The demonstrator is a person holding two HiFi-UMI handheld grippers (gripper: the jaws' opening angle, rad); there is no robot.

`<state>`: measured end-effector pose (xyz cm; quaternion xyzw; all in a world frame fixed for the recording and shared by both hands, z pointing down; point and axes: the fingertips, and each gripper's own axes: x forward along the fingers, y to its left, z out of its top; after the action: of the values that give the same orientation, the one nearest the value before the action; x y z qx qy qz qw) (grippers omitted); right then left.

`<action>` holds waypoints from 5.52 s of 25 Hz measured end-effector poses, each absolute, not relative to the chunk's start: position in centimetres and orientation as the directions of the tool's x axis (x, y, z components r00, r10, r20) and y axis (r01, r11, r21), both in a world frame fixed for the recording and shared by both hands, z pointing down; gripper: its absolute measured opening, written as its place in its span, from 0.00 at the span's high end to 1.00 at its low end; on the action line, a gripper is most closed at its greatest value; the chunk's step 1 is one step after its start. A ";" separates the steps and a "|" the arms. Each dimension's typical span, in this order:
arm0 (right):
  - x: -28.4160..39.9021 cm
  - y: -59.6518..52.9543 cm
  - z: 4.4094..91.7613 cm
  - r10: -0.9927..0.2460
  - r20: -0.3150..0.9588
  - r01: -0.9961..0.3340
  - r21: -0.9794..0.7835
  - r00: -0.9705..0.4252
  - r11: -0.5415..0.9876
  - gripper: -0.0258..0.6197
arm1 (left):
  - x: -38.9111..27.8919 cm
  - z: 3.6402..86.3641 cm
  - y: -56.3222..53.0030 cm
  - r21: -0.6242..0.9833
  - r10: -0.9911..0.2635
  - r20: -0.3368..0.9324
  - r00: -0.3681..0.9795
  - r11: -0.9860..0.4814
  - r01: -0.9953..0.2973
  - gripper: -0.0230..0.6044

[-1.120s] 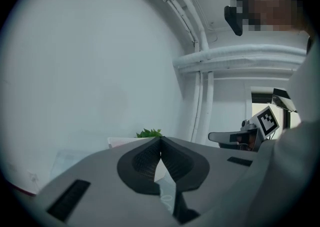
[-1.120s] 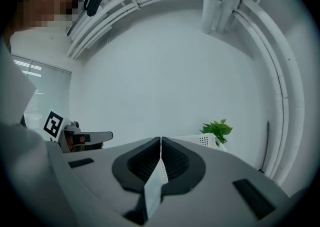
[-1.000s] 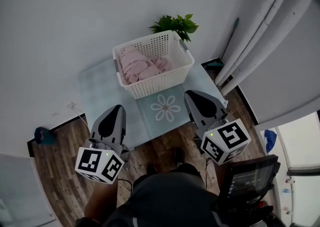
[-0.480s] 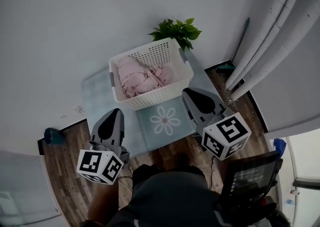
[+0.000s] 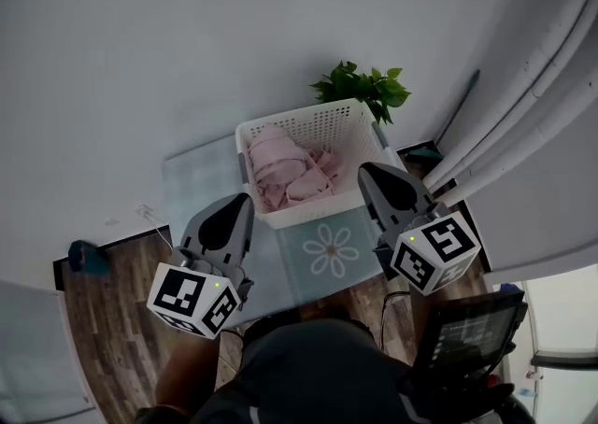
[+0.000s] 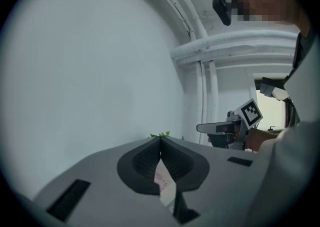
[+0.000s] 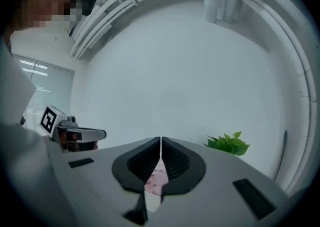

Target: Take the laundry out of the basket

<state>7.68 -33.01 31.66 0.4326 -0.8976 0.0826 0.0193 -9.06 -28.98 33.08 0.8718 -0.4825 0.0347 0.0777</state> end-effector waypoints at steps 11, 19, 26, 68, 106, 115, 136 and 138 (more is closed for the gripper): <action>4.9 -40.0 34.4 -0.726 0.243 -0.764 -0.163 -0.644 0.624 0.93 | -14.2 35.6 -35.7 0.186 -0.868 0.176 0.464 -0.434 -0.882 0.95; 4.4 -45.7 38.1 -0.624 0.320 -0.698 -0.238 -0.713 0.675 0.81 | -12.0 38.3 -39.3 0.141 -0.854 0.294 0.430 -0.406 -0.903 0.95; 3.4 -49.1 44.3 -0.502 0.466 -0.646 -0.223 -0.728 0.730 0.52 | -10.3 40.5 -41.3 0.099 -0.815 0.375 0.442 -0.439 -0.893 0.84; -7.6 -45.1 67.2 0.493 0.646 0.025 -0.592 -0.583 0.805 0.19 | -16.0 43.3 -39.1 0.165 -0.884 0.394 0.251 -0.201 -0.966 0.78; -8.3 -43.9 57.9 0.414 0.386 0.079 -0.646 -0.825 0.759 0.54 | -18.5 40.3 -35.4 0.183 -0.950 0.286 0.126 -0.075 -0.980 0.78; -7.6 -44.3 51.4 0.312 0.263 0.120 -0.558 -0.913 0.821 0.54 | -19.2 38.3 -34.6 0.166 -0.968 0.230 0.098 -0.060 -0.984 0.78; -6.4 -45.2 33.8 0.187 -0.028 0.186 -0.317 -0.982 0.930 0.54 | -19.2 34.1 -31.6 0.112 -0.987 0.160 0.002 0.016 -0.994 0.78; -6.2 -45.1 31.7 0.174 -0.071 0.187 -0.293 -0.982 0.938 0.54 | -19.5 33.8 -31.1 0.117 -0.988 0.153 -0.015 0.033 -0.993 0.78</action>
<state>-6.16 -45.12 31.69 -0.0918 -0.9840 0.1509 -0.0218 -19.52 -31.05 33.84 0.6951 -0.7123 0.0115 0.0961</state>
